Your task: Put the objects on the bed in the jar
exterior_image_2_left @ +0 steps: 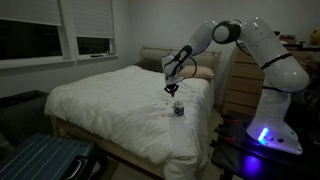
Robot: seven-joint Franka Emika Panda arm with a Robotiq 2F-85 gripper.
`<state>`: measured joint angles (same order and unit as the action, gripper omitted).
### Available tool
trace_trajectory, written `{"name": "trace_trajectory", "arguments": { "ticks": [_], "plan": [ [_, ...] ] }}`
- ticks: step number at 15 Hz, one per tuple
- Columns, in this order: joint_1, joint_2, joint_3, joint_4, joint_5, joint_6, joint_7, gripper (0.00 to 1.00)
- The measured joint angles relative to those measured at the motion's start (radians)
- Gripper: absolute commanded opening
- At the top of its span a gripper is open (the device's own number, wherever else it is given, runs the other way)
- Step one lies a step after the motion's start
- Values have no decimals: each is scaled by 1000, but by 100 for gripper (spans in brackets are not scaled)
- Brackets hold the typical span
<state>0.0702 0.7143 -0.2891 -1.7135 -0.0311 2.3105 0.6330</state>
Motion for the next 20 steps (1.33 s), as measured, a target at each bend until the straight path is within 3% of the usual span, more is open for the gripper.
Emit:
{"name": "trace_trajectory", "arguments": {
  "ticks": [10, 20],
  "plan": [
    [45, -96, 50, -49, -41, -208, 1, 1],
    [-13, -73, 89, -65, -40, -266, -31, 1]
  ]
}}
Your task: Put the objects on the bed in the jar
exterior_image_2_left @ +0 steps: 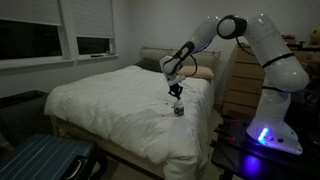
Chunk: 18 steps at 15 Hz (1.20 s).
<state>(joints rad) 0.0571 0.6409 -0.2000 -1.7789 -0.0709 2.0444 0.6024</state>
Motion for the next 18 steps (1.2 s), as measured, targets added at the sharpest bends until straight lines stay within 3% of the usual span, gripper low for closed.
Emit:
{"name": "trace_trajectory", "arguments": {
  "ticks": [7, 18],
  "plan": [
    [-33, 29, 10, 1, 12, -1, -49, 1],
    [-30, 60, 24, 50, 13, -1, -51, 1]
  ]
}}
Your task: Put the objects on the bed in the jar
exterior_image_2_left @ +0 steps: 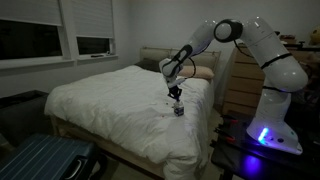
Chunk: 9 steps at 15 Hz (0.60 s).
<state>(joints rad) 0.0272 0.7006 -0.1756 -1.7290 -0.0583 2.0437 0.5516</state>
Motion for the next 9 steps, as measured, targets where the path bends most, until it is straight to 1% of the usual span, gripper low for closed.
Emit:
{"name": "trace_trajectory", "arguments": {
  "ticks": [9],
  "plan": [
    [-4, 43, 1, 36, 0, 0, 0, 1]
  ]
}}
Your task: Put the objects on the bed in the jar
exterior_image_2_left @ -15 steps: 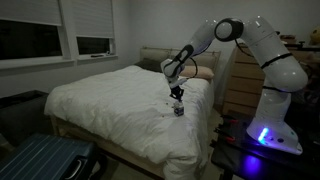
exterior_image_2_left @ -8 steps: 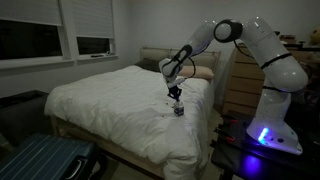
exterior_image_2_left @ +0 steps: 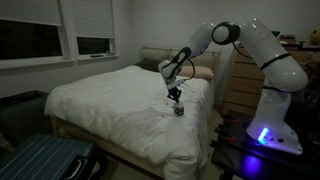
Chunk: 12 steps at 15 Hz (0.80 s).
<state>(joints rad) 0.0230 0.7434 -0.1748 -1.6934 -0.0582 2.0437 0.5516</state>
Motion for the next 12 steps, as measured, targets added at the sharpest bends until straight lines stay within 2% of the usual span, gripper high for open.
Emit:
{"name": "trace_trajectory", "arguments": {
  "ticks": [1, 3, 6, 8, 9, 10, 12],
  "plan": [
    [-1, 3, 0, 2, 0, 0, 0, 29],
    [-1, 8, 0, 4, 0, 0, 0, 36],
    [-1, 11, 0, 7, 0, 0, -1, 61],
    [-1, 11, 0, 7, 0, 0, -1, 73],
    [0, 11, 0, 8, 0, 0, -1, 23],
    [0, 11, 0, 8, 0, 0, -1, 22],
    [0, 11, 0, 8, 0, 0, -1, 7]
  ]
}}
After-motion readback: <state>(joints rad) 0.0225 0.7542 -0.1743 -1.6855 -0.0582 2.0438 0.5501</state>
